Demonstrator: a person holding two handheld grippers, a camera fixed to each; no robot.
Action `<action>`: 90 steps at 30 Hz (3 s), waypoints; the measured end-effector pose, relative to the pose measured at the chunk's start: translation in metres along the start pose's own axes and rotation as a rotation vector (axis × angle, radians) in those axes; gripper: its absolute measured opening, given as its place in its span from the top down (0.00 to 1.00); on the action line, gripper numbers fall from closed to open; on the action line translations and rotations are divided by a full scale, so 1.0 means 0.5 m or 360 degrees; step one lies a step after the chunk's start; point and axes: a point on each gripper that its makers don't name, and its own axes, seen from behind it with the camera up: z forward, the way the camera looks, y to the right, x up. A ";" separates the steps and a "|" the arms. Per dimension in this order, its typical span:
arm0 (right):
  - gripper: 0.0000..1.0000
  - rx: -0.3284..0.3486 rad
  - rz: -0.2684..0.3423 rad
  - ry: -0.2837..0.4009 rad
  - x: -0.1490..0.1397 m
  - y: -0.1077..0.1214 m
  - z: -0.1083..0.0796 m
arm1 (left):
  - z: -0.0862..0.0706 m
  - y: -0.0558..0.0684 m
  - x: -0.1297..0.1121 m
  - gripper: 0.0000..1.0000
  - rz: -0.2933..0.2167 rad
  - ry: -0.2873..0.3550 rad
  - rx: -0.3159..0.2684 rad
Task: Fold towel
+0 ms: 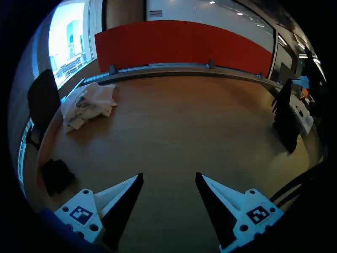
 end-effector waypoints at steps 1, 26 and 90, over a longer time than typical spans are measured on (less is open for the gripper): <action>0.96 0.0000 0.0003 -0.0001 -0.002 0.000 -0.002 | 0.000 0.002 0.001 0.08 0.0002 0.0001 -0.0001; 0.96 -0.0040 0.0070 -0.0067 -0.095 -0.034 -0.083 | -0.004 0.003 0.003 0.08 0.0023 0.0006 -0.0020; 0.95 -0.0320 0.0473 -0.0529 -0.504 0.040 -0.109 | -0.020 -0.009 0.007 0.08 0.0105 0.0012 -0.0017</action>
